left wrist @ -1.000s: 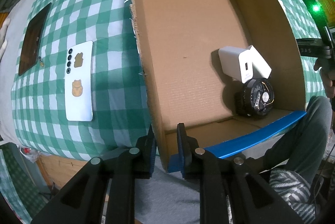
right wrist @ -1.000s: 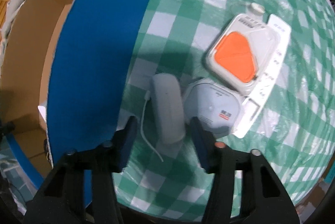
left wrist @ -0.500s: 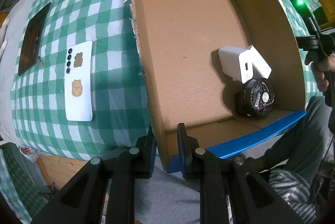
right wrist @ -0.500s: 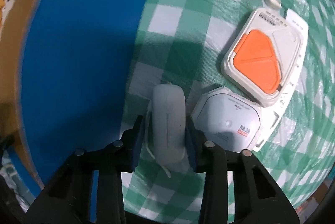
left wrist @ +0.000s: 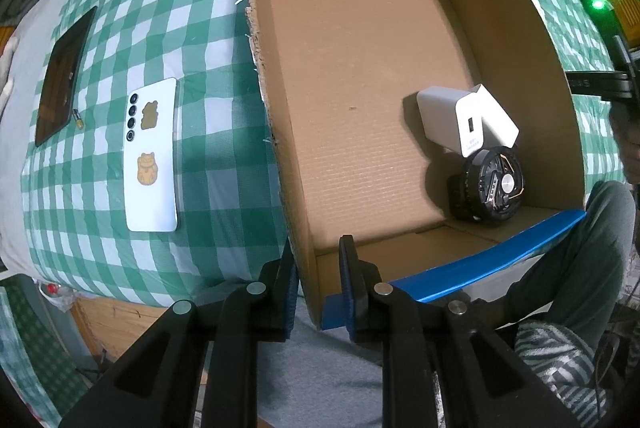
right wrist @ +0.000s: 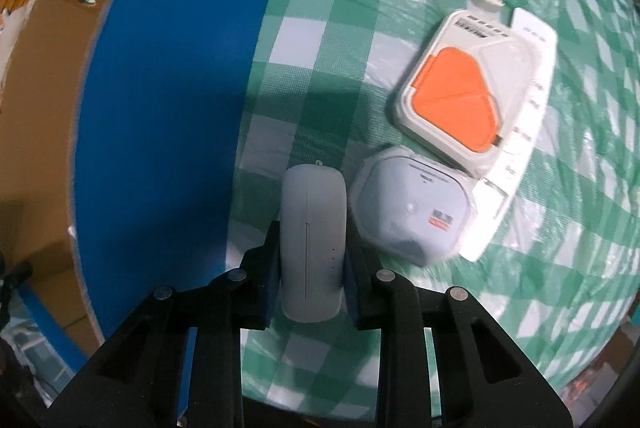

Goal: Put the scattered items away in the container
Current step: 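Grasp the white earbud case with the right gripper, then carry the earbud case into the box and release it, then move the right tool to the grey octagonal speaker and grasp it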

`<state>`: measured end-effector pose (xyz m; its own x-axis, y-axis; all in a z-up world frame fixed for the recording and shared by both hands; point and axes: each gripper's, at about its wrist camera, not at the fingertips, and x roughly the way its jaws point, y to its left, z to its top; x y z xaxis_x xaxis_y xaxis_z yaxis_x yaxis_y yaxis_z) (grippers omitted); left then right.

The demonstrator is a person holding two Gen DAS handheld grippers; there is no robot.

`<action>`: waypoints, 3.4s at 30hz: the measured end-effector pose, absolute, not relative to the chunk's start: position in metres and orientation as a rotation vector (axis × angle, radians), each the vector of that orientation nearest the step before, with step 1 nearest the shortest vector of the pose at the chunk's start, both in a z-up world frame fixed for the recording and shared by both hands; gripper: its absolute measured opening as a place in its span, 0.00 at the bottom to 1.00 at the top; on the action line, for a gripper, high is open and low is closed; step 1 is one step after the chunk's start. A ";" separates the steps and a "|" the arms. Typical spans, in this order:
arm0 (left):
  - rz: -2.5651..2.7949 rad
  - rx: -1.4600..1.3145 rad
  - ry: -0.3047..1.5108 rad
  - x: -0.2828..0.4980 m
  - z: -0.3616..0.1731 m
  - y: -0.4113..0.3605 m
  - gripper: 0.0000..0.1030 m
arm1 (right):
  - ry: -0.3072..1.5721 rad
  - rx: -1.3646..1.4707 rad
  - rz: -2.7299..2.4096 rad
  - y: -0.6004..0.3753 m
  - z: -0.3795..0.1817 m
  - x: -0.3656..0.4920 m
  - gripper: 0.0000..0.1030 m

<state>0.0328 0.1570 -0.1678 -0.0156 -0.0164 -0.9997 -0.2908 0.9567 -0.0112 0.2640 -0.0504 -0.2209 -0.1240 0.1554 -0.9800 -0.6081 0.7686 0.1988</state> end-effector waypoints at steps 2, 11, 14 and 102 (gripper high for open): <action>0.220 -0.240 1.577 0.033 -0.167 0.157 0.17 | 1.548 -0.390 0.680 -0.054 -0.208 0.265 0.25; 0.220 -0.233 1.577 0.034 -0.167 0.156 0.17 | 1.463 -0.455 0.726 -0.023 -0.149 0.250 0.25; 0.220 -0.233 1.577 0.034 -0.167 0.156 0.17 | 1.433 -0.472 0.753 -0.021 -0.140 0.239 0.25; 0.228 -0.214 1.579 0.036 -0.165 0.154 0.18 | 1.431 -0.447 0.767 -0.052 -0.174 0.282 0.60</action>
